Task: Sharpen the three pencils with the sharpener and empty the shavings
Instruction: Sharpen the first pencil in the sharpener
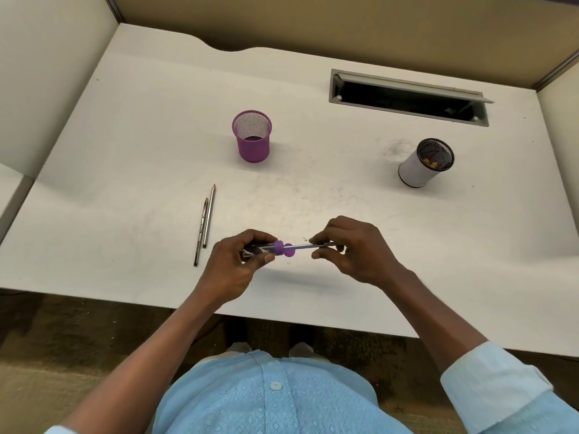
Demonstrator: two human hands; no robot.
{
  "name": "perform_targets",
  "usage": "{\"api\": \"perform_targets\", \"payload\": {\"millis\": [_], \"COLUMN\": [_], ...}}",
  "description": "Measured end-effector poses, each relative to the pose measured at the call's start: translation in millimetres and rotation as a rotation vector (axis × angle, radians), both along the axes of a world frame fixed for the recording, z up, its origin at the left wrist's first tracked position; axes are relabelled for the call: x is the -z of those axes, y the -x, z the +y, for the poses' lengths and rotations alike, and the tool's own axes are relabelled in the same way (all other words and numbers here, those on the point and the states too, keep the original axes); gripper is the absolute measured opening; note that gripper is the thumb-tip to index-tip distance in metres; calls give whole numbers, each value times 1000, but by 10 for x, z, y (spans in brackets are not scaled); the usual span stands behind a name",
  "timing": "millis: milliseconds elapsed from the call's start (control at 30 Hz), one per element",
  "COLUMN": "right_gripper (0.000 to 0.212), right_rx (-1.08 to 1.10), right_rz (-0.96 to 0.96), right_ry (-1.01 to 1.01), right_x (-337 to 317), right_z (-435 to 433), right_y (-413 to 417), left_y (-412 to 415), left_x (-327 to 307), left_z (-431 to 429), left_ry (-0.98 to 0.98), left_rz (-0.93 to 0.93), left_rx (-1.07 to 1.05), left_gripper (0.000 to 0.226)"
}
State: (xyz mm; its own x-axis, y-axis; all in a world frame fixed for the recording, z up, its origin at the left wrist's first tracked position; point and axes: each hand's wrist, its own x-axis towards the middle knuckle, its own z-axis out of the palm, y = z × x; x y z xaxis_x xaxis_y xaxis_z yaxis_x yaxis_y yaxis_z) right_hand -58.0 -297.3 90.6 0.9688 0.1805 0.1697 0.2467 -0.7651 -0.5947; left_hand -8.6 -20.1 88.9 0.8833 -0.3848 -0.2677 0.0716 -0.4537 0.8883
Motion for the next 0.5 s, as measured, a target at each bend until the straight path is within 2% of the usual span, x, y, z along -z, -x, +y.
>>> {"api": "perform_targets", "payload": {"millis": [167,300,333,467,500], "right_gripper": [12,15,15,13,15], "right_rx": [7,29,62,173,161], "right_rz": [-203,-174,-102,524,598], "right_ry": [124,110,65,-297,-320], "right_x": [32,20,14,-93,-113], "right_z": [81,120,128,56,30], "right_y": [49,80,88,13,0], "left_y": [-71,-67,-65,-55,-46], "left_x": [-19,25,39,66,65], "left_z": [33,14,10,-28,-42], "left_ry": [29,29,24,4,3], "left_rz": [4,-38,-53,-99,-108], "left_rx": [40,74,88,153,161], "left_gripper": [28,26,25,26,26]}}
